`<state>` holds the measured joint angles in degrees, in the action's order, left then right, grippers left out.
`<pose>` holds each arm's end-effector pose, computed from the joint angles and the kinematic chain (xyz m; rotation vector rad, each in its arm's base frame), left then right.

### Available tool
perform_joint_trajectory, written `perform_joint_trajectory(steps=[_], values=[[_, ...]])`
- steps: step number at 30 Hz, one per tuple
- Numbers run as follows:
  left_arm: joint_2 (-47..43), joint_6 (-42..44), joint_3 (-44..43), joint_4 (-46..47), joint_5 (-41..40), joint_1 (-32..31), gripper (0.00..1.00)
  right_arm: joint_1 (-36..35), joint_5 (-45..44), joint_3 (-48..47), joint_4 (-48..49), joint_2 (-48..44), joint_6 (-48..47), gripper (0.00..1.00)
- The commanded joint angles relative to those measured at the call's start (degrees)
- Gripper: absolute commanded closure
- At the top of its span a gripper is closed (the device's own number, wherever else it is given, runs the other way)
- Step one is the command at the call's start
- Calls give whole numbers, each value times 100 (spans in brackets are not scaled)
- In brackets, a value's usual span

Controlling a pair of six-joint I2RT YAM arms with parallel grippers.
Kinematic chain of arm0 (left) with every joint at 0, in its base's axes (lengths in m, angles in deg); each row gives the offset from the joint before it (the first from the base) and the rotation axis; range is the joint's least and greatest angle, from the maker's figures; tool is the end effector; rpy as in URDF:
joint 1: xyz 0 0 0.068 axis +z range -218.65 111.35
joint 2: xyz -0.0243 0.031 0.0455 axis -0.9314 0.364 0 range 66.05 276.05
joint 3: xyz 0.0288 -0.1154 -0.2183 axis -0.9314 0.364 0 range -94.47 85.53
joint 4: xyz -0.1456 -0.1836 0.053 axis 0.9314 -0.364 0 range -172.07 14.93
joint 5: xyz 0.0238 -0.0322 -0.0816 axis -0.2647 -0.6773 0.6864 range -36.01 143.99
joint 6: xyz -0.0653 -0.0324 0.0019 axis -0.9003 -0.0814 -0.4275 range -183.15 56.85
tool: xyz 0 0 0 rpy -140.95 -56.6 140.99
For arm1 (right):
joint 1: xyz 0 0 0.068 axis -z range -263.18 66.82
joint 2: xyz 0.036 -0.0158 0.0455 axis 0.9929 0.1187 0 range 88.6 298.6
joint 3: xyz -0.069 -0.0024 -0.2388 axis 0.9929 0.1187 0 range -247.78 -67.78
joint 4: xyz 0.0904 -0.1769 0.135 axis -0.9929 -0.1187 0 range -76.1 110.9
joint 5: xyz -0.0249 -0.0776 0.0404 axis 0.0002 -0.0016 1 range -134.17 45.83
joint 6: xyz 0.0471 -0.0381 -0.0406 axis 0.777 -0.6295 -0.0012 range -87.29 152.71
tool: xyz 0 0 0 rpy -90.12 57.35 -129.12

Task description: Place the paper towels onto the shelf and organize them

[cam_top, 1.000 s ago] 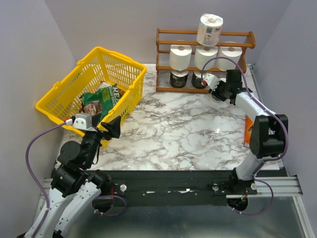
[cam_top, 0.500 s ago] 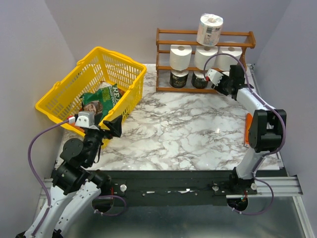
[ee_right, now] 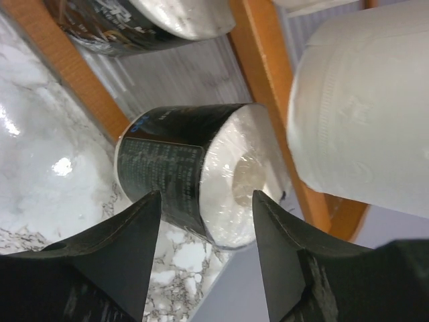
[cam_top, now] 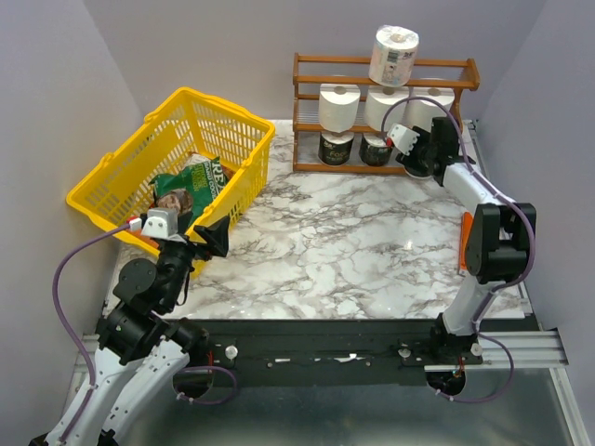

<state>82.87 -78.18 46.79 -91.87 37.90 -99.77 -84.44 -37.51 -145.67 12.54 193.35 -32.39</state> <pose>0.1001 -0.0409 0.3331 -0.0194 1.5005 -0.4427 0.4155 0.0161 0.2201 -1.2737 1.8254 -0.4996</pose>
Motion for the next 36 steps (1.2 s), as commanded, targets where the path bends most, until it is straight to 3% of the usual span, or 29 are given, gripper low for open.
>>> perform_joint_trajectory(steps=[1, 7, 12, 20, 28, 36], values=[[-100, 35, 16, -17, -139, 35, 1, 38, -165, 63, 344, -323, 14, 35], [-188, 26, 16, -16, -139, 35, 1, 38, -6, 317, 344, -859, 848, 39], [-240, 17, 24, -17, -87, 35, 1, 46, -383, 862, 440, -991, 806, 43], [-258, 9, 33, 18, -34, 35, 1, 371, -333, 1671, 1380, -1194, 1394, 47], [-170, 17, 33, 45, -51, 35, 1, 582, -243, 1707, 1863, -992, 2185, 46], [-38, 26, 16, 36, -34, 35, 1, 653, -147, 1575, 2269, -649, 1940, 46]])
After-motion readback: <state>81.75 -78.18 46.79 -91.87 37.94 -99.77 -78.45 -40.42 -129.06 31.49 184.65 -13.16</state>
